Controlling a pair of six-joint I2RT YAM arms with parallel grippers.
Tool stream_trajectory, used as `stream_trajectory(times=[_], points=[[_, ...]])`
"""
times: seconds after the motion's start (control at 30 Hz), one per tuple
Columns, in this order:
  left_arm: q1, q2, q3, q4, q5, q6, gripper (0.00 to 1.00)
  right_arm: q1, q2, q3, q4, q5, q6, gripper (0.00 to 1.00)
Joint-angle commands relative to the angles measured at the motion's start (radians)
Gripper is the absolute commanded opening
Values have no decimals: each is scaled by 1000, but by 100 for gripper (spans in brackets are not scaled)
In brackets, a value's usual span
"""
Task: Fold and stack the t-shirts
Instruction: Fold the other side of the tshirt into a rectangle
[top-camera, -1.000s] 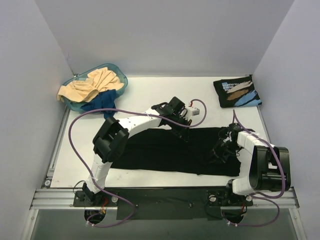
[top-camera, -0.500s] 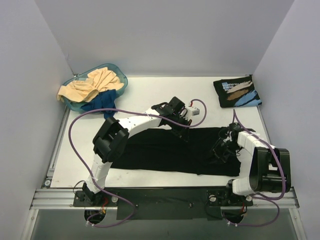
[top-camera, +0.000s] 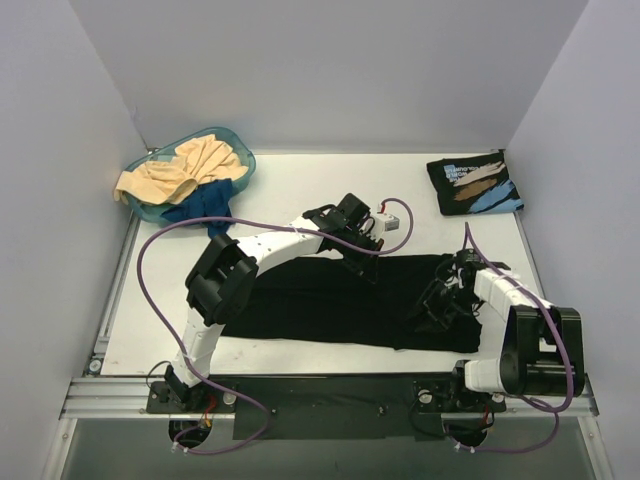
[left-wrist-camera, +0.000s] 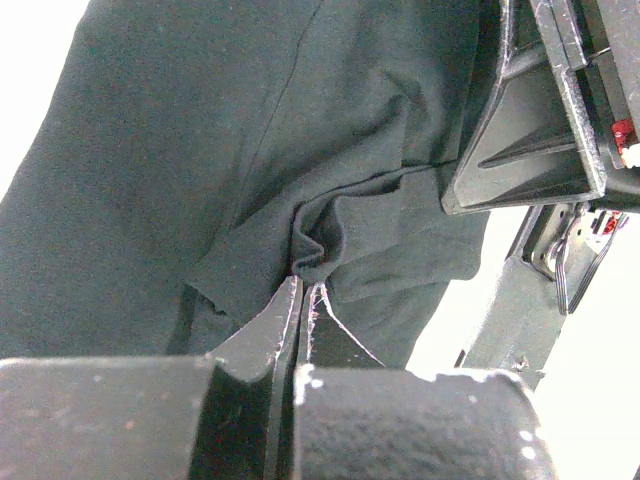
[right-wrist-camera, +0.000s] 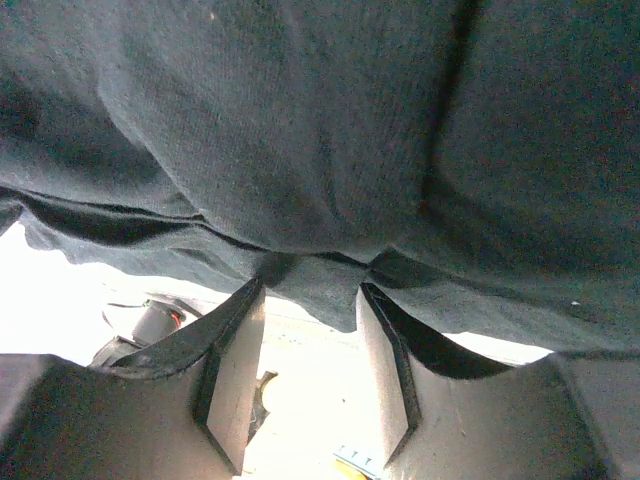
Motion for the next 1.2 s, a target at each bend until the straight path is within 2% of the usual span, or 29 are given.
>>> stream_trajectory(times=[0.0,0.1,0.3,0.4,0.67,0.8,0.97,1.17], points=[[3,-47,2,36,3,12,0,4,12,6,3,-17,30,38],[3,-45,5,39,5,12,0,4,15,-14,24,-37,53,37],[3,-45,6,38,7,11,0,5,40,-11,53,-22,48,15],[3,-48,2,36,7,12,0,4,37,-8,49,0,40,1],[5,-51,1,35,7,16,0,5,-41,1,1,64,-2,0],[3,-53,15,19,16,23,0,10,-107,62,-58,73,-65,0],[5,-76,67,-36,72,35,0,11,-178,155,-235,132,-125,0],[2,-102,55,-50,161,35,0,15,-324,237,-411,146,-138,0]])
